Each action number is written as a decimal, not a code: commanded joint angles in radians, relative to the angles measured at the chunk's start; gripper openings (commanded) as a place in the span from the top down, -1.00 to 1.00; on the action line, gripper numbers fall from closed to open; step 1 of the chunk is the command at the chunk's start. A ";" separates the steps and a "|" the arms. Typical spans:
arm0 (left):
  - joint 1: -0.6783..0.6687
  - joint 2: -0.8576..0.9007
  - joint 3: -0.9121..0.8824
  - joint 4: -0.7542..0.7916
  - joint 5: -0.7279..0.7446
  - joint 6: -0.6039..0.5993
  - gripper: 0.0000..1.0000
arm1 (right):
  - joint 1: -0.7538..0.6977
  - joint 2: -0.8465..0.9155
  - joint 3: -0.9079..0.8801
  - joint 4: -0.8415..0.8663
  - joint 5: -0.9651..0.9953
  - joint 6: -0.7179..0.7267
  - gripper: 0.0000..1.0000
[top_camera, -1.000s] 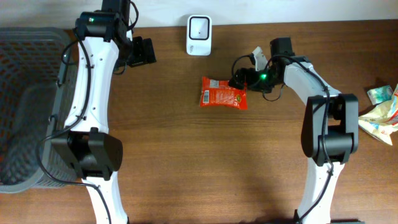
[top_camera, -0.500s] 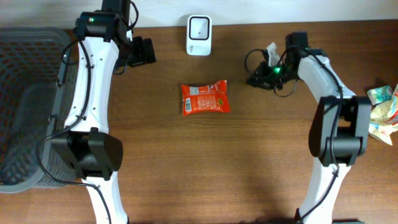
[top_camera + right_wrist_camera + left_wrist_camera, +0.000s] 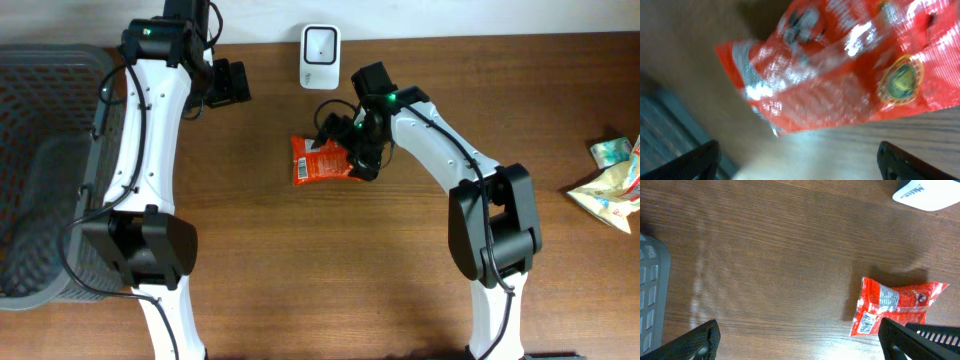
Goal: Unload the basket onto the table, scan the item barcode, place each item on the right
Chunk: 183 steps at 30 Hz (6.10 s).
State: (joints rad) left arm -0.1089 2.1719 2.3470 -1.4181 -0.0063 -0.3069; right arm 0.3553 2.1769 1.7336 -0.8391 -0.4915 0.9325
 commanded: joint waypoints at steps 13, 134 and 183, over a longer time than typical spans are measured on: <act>0.000 0.006 0.002 -0.001 0.008 0.005 -0.98 | 0.082 -0.011 -0.186 0.230 0.306 0.077 0.03; 0.000 0.006 0.002 -0.001 0.008 0.005 -0.98 | -0.129 0.239 0.311 0.052 0.330 -1.554 -0.98; 0.000 0.006 0.002 -0.001 0.008 0.005 -0.98 | -0.004 0.340 0.640 0.622 0.505 -0.901 0.92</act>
State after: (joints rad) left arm -0.1089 2.1719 2.3470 -1.4185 -0.0063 -0.3069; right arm 0.3580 2.5828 2.3550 -0.2234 0.0002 0.0284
